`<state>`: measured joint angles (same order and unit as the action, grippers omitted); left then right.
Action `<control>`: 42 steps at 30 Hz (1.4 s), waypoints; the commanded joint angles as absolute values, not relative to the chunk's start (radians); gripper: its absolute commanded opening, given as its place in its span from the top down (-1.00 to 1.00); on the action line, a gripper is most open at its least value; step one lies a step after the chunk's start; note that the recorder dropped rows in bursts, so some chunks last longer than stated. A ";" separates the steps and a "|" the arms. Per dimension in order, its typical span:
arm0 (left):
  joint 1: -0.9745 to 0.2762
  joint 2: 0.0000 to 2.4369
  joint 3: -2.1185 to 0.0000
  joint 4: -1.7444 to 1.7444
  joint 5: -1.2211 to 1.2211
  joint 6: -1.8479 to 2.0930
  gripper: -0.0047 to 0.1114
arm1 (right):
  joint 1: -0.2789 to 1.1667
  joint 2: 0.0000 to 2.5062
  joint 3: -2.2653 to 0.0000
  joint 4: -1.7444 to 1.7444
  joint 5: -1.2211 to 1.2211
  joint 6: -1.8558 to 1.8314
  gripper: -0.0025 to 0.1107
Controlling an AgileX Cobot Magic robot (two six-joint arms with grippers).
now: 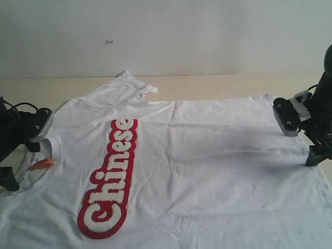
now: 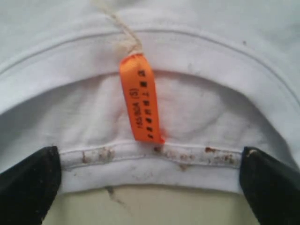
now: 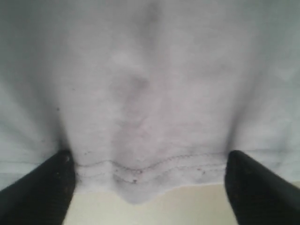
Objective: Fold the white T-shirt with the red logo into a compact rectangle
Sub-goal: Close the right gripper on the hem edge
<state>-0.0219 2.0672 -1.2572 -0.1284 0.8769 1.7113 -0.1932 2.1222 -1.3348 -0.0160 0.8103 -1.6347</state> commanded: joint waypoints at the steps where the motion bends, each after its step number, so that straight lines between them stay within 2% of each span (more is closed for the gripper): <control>1: -0.020 2.089 -1.256 -0.128 0.881 1.711 -0.90 | -0.197 2.167 -1.323 -0.026 0.694 -1.661 0.25; 3: -0.020 2.089 -1.256 -0.128 0.881 1.711 -0.90 | -0.197 2.167 -1.323 -0.026 0.720 -1.710 0.82; 4: -0.020 2.089 -1.256 -0.128 0.881 1.711 -0.90 | -0.197 2.167 -1.323 -0.026 0.724 -1.734 0.95; 16: -0.020 2.089 -1.256 -0.128 0.884 1.711 -0.90 | -0.197 2.167 -1.323 -0.026 0.685 -1.767 0.96; 23: -0.020 2.089 -1.256 -0.128 0.884 1.711 -0.90 | -0.197 2.167 -1.323 -0.014 0.788 -1.793 0.96; 32: -0.020 2.089 -1.256 -0.128 0.884 1.713 -0.90 | -0.197 2.167 -1.323 0.028 0.788 -1.743 0.96; 42: -0.020 2.089 -1.256 -0.128 0.884 1.713 -0.90 | -0.197 2.102 -1.323 0.054 0.722 -1.743 0.96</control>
